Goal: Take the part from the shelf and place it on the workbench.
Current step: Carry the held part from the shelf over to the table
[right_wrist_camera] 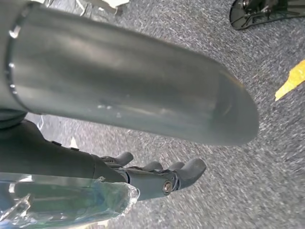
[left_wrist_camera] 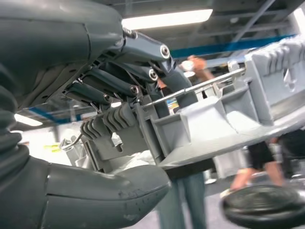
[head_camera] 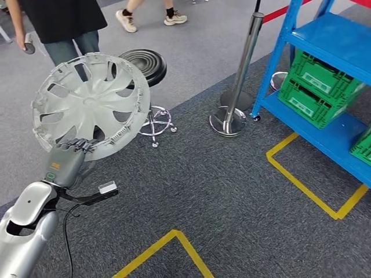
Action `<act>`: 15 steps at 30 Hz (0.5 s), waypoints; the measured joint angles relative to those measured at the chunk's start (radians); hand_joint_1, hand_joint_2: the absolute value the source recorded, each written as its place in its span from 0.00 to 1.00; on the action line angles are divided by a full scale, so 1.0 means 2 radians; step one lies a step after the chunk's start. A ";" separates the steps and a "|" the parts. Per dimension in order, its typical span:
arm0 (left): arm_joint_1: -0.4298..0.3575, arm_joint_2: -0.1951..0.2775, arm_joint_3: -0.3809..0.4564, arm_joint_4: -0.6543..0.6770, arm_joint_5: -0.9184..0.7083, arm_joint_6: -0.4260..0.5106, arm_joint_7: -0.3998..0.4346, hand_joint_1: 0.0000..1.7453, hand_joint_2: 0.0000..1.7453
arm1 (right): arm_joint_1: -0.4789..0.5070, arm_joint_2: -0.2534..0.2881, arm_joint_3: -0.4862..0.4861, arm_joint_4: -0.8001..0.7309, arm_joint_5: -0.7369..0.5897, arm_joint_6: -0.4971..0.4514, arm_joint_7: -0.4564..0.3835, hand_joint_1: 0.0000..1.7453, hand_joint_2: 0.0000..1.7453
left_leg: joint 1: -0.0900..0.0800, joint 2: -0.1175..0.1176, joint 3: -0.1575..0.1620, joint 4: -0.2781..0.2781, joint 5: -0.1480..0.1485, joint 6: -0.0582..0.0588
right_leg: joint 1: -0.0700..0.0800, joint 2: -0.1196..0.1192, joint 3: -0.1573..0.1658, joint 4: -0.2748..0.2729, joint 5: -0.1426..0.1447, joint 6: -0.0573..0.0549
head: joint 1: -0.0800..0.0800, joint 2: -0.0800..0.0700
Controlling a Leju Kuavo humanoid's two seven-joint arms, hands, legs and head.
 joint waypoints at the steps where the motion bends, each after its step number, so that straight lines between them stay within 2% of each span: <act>1: 0.001 0.001 0.001 0.000 0.000 0.000 0.000 1.00 1.00 | 0.000 0.000 0.000 0.000 0.000 0.000 0.000 0.00 0.00 | 0.001 -0.007 -0.001 -0.001 0.001 0.003 | 0.000 -0.005 0.001 -0.001 -0.002 0.002 | 0.000 0.000; 2: 0.001 0.001 0.002 -0.001 0.000 0.000 0.000 1.00 1.00 | -0.001 0.000 0.000 0.000 0.001 0.000 0.000 0.00 0.00 | 0.002 -0.013 -0.001 -0.003 0.002 0.006 | -0.001 -0.001 0.000 0.002 -0.006 0.004 | 0.001 0.000; 4: 0.002 0.001 0.003 -0.001 0.000 0.000 0.000 1.00 1.00 | -0.002 0.000 0.000 0.000 0.002 0.000 0.000 0.00 0.00 | 0.004 -0.025 0.000 -0.005 0.005 0.012 | -0.002 0.025 -0.015 0.035 -0.027 0.008 | 0.003 0.000; 5: 0.002 0.001 0.004 -0.001 0.000 0.000 0.000 1.00 1.00 | -0.002 0.000 0.000 0.000 0.002 0.000 0.000 0.00 0.00 | 0.005 -0.031 -0.001 -0.006 0.005 0.014 | -0.003 0.042 -0.030 0.067 -0.043 0.008 | 0.004 0.000; 6: 0.002 0.001 0.004 -0.001 0.000 0.000 0.000 1.00 1.00 | -0.001 0.000 0.000 0.001 0.002 0.000 0.000 0.00 0.00 | 0.004 -0.038 -0.001 -0.005 0.005 0.015 | -0.003 0.051 -0.049 0.104 -0.057 0.008 | 0.005 0.000; 7: 0.002 0.000 0.004 -0.001 0.000 0.000 0.000 1.00 1.00 | -0.001 0.000 0.000 0.001 0.003 0.001 0.000 0.00 0.00 | 0.004 -0.045 -0.001 -0.005 0.005 0.015 | -0.003 0.056 -0.065 0.133 -0.066 0.008 | 0.005 0.000; 8: 0.002 0.000 0.004 -0.001 0.000 0.000 0.000 1.00 1.00 | 0.000 0.000 0.000 0.001 0.003 0.001 0.000 0.00 0.00 | 0.004 -0.053 -0.001 -0.005 0.005 0.015 | -0.003 0.057 -0.076 0.148 -0.064 0.008 | 0.006 0.000; 9: 0.002 0.000 0.004 -0.001 0.000 0.000 0.000 1.00 1.00 | 0.000 0.000 0.000 0.001 0.003 0.001 0.000 0.00 0.00 | 0.003 -0.060 -0.001 -0.005 0.005 0.015 | -0.002 0.059 -0.077 0.142 -0.053 0.007 | 0.006 0.000; 10: 0.002 0.000 0.005 -0.001 0.000 0.000 0.000 1.00 1.00 | 0.000 0.000 0.000 0.001 0.004 0.001 0.000 0.00 0.00 | 0.003 -0.067 0.000 -0.005 0.005 0.015 | -0.002 0.062 -0.069 0.119 -0.034 0.006 | 0.006 0.000; 11: 0.002 0.000 0.005 -0.001 0.000 0.000 -0.001 1.00 1.00 | -0.001 0.000 0.000 0.001 0.004 0.001 0.000 0.00 0.00 | 0.004 -0.074 0.001 -0.005 0.005 0.015 | -0.003 0.069 -0.056 0.085 -0.013 0.005 | 0.006 0.000; 12: 0.002 0.000 0.005 -0.001 0.000 0.000 -0.001 1.00 1.00 | -0.001 0.000 0.000 0.001 0.004 0.001 0.000 0.00 0.00 | 0.003 -0.081 0.001 -0.004 0.005 0.014 | -0.004 0.081 -0.042 0.052 0.003 0.003 | 0.006 0.000; 13: 0.001 -0.001 0.005 -0.001 0.000 0.000 -0.001 1.00 1.00 | -0.001 0.000 0.000 0.001 0.004 0.002 -0.001 0.00 0.00 | 0.003 -0.087 0.000 -0.004 0.005 0.012 | -0.005 0.092 -0.030 0.026 0.012 0.001 | 0.006 0.000; 14: 0.001 0.000 0.005 -0.001 0.000 0.000 -0.001 1.00 1.00 | -0.001 0.000 0.000 0.001 0.005 0.003 -0.002 0.00 0.00 | 0.004 -0.093 -0.002 -0.003 0.006 0.009 | -0.006 0.100 -0.023 0.010 0.015 0.000 | 0.005 0.000; 15: 0.001 0.000 0.005 -0.001 0.000 0.000 -0.002 1.00 1.00 | -0.001 0.000 0.000 0.001 0.005 0.003 -0.002 0.00 0.00 | 0.005 -0.099 -0.004 -0.003 0.007 0.006 | -0.006 0.103 -0.018 0.003 0.014 0.000 | 0.005 0.000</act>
